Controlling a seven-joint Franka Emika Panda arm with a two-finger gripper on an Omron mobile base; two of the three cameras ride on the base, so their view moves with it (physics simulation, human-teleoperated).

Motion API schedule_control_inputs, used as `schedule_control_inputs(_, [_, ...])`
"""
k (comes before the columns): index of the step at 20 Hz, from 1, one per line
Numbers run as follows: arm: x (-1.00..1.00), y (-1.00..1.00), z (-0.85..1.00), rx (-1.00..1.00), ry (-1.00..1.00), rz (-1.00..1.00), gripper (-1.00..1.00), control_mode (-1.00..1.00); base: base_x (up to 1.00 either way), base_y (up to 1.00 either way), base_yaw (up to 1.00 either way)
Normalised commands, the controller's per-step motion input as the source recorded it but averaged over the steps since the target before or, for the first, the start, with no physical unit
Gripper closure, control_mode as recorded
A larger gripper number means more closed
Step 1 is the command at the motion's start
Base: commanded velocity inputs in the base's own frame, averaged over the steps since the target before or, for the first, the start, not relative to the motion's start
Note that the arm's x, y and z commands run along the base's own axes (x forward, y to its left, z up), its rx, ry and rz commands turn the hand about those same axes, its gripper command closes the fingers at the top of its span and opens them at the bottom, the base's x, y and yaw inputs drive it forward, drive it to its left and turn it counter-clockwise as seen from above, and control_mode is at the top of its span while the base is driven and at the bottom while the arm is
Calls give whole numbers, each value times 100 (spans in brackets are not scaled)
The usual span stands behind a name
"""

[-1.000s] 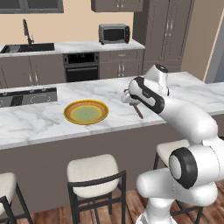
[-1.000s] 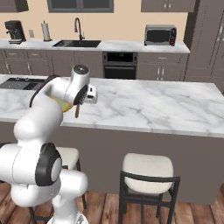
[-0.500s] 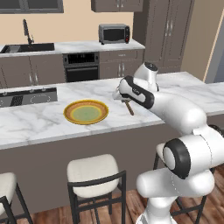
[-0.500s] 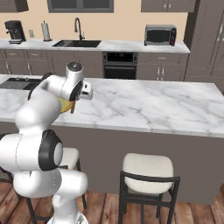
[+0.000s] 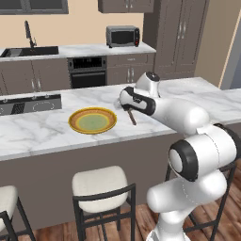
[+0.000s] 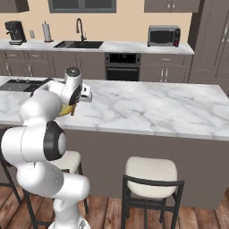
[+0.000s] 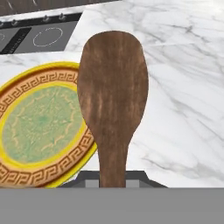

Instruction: Take the fork and place it on the left side of the plate. Then take the spoon and place it on the right side of the plate. Make sure they're directly next to the plate.

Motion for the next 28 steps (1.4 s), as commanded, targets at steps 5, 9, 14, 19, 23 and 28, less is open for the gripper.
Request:
schedule_control_inputs(5, [20,0,-36,0,-7,0,100,-100,0,0,0])
schedule_control_inputs(9, [12,0,-29,0,-5,0,100,-100,0,0,0])
schedule_control_inputs(14, [14,0,-25,0,-1,0,100,-100,0,0,0])
schedule_control_inputs(19, [25,0,-13,0,0,0,100,-100,0,0,0])
schedule_control_inputs(23, [37,0,-5,0,0,0,100,-100,0,0,0])
schedule_control_inputs(28, [41,8,-11,0,0,0,100,-100,0,0,0])
